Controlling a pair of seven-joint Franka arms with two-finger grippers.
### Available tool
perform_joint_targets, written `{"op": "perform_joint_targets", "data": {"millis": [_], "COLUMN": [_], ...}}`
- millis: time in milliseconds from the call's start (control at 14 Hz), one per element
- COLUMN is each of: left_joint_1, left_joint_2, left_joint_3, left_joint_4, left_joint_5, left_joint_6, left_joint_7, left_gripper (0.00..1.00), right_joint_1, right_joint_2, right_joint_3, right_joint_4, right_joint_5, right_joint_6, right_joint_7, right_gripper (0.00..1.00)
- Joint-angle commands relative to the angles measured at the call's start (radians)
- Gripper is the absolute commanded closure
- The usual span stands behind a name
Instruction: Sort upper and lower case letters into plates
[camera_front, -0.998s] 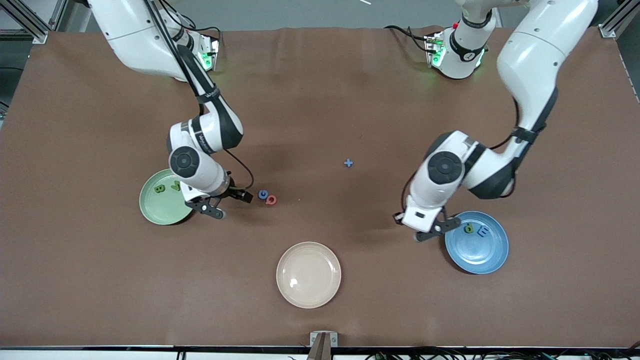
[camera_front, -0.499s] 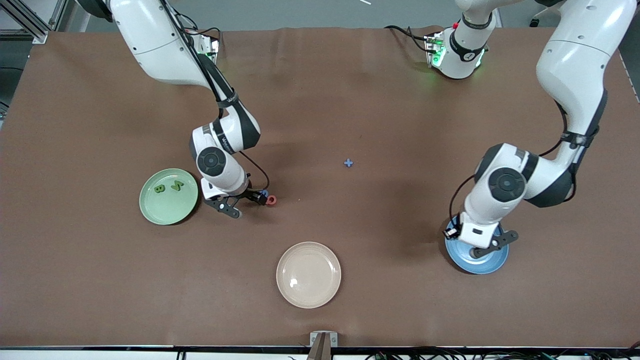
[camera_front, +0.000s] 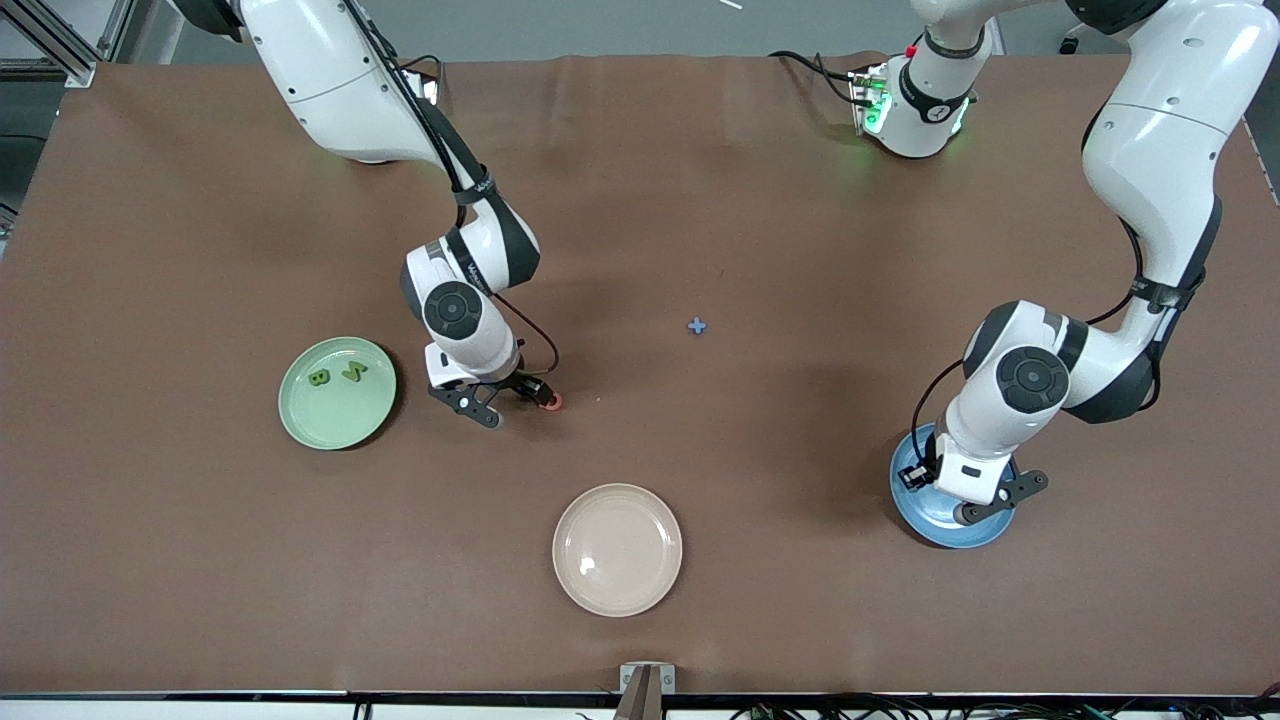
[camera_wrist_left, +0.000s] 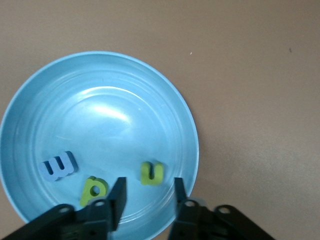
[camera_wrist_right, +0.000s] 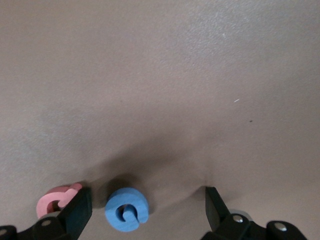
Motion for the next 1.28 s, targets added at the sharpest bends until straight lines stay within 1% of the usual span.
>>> {"op": "perform_joint_targets", "data": {"millis": [0, 143, 285, 428, 570, 641, 713, 784, 926, 998, 1069, 1211], "left_joint_1": [0.000, -0.014, -0.014, -0.005, -0.024, -0.034, -0.037, -0.046, -0.104, -0.144, -0.161, -0.214], "left_joint_2": [-0.024, -0.042, -0.056, -0.058, -0.056, -0.056, -0.056, -0.052, -0.049, -0.049, -0.049, -0.039], "left_joint_3": [0.001, -0.013, -0.068, -0.117, -0.152, -0.181, -0.203, -0.226, -0.234, -0.234, -0.234, -0.234], "left_joint_4": [-0.055, -0.073, -0.113, -0.162, -0.186, -0.203, -0.220, -0.234, -0.251, -0.265, -0.281, -0.302], "left_joint_5": [0.043, 0.043, 0.041, 0.041, 0.041, 0.041, 0.041, 0.041, 0.041, 0.041, 0.041, 0.041], "left_joint_6": [0.030, 0.009, -0.010, -0.010, -0.010, -0.010, -0.008, -0.007, -0.007, -0.007, -0.001, 0.030], "left_joint_7": [-0.011, -0.036, -0.079, -0.170, -0.284, -0.322, -0.358, -0.402, -0.538, -0.612, -0.663, -0.752], "left_gripper": [0.00, 0.00, 0.01, 0.08, 0.10, 0.11, 0.15, 0.19, 0.21, 0.21, 0.22, 0.26], "right_joint_1": [0.021, 0.024, 0.025, 0.027, 0.027, 0.027, 0.025, 0.025, 0.016, 0.014, 0.008, -0.025], "right_joint_2": [0.003, 0.003, 0.003, 0.003, 0.003, 0.003, 0.003, 0.003, -0.002, -0.005, -0.012, -0.061], "right_joint_3": [-0.010, -0.010, -0.010, -0.010, -0.010, -0.010, -0.010, -0.010, -0.010, -0.010, -0.010, -0.012], "right_joint_4": [0.005, 0.005, 0.004, 0.004, 0.002, 0.002, 0.001, 0.001, 0.001, 0.002, 0.001, 0.005], "right_joint_5": [-0.016, -0.017, -0.019, -0.051, -0.056, -0.056, -0.056, -0.056, -0.056, -0.056, -0.056, -0.056], "right_joint_6": [0.011, 0.011, 0.009, 0.009, 0.009, 0.009, 0.008, 0.002, -0.006, -0.008, -0.012, -0.099], "right_joint_7": [0.044, 0.042, 0.038, 0.038, 0.039, 0.038, 0.038, 0.038, 0.033, 0.033, 0.025, -0.017], "right_gripper": [0.00, 0.00, 0.05, 0.20, 0.34, 0.42, 0.51, 0.63, 0.84, 0.98, 1.00, 1.00]}}
